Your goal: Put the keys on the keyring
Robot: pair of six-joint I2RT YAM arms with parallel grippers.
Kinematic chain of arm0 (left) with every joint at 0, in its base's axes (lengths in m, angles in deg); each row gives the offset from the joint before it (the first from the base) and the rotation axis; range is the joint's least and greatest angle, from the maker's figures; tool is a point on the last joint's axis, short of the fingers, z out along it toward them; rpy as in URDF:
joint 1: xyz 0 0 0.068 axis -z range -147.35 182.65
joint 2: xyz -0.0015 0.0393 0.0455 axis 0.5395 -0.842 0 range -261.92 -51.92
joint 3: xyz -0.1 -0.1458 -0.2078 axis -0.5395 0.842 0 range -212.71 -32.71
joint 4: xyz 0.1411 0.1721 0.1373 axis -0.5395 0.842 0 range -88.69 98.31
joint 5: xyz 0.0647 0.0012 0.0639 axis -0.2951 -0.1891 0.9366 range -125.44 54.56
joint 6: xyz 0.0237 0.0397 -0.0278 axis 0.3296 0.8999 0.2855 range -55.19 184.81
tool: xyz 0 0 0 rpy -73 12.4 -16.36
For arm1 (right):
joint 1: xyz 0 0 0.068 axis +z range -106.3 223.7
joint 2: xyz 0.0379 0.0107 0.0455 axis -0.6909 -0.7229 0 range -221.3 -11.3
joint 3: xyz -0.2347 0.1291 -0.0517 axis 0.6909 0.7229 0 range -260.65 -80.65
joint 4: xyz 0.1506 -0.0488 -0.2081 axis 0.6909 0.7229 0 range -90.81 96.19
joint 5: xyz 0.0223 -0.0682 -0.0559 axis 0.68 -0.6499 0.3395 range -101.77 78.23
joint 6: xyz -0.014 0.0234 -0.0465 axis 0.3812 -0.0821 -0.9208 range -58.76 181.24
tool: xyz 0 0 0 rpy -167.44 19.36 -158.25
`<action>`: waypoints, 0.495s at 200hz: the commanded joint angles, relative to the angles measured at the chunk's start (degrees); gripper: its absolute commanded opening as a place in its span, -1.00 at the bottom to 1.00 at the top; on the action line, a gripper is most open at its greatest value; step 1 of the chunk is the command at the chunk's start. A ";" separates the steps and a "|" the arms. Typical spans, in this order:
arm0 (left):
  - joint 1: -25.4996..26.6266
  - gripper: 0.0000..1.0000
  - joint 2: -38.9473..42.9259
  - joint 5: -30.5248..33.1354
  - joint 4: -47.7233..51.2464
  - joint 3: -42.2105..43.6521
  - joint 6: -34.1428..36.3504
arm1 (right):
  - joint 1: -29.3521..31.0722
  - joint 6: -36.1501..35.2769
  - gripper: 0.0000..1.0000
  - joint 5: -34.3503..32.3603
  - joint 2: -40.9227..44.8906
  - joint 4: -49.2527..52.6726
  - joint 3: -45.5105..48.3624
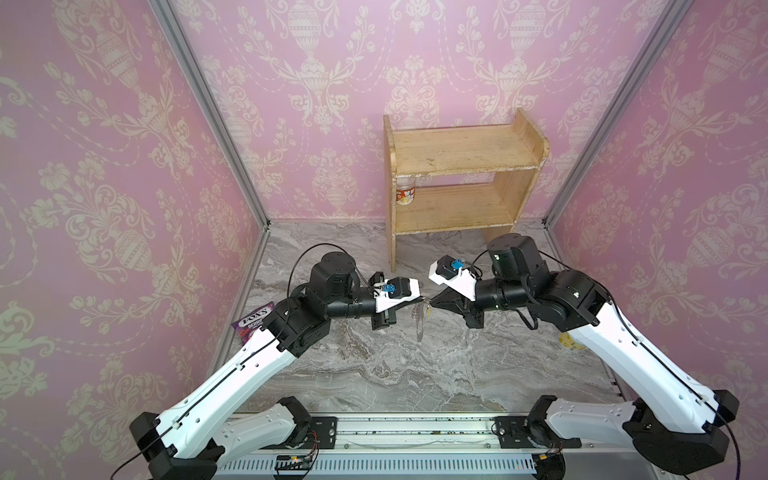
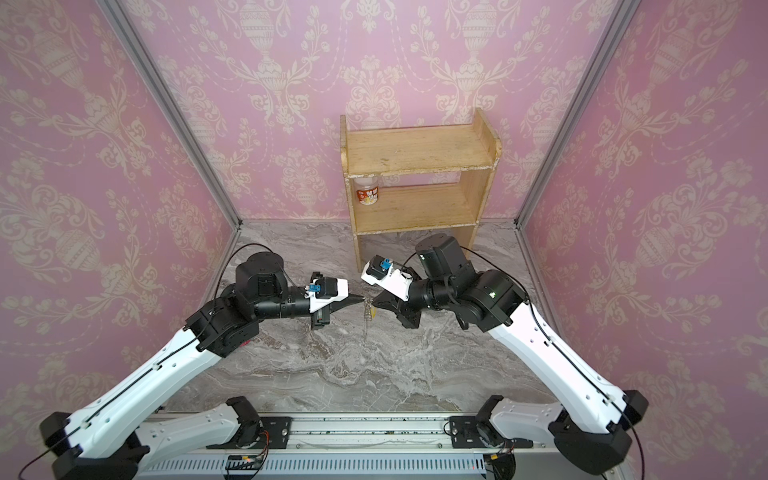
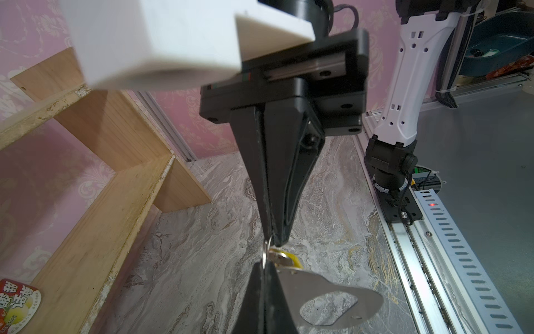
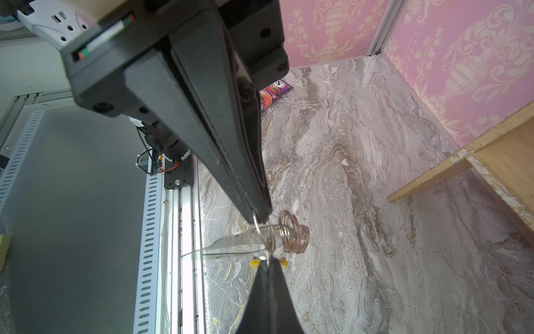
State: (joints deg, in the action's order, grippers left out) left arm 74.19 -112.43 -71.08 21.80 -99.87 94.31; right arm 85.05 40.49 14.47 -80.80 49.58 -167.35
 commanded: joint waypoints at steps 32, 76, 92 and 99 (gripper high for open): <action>0.51 -1.00 0.23 -1.29 -0.96 -0.48 -0.76 | -0.71 1.20 -1.00 -0.02 1.82 -0.72 -0.89; 0.57 -1.00 0.22 -1.11 -0.89 -0.61 -0.49 | -0.97 1.07 -1.00 -0.24 1.99 -0.63 -0.46; 0.58 -1.00 0.29 -1.06 -0.89 -0.70 -0.41 | -0.93 1.15 -1.00 -0.20 1.98 -0.62 -0.27; 0.58 -1.00 0.32 -1.01 -0.89 -0.70 -0.40 | -0.99 1.15 -1.00 -0.25 1.96 -0.59 -0.23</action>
State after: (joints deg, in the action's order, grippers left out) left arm 74.19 -112.43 -71.08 21.74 -99.87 94.31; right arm 84.54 40.49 14.42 -79.95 49.52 -167.35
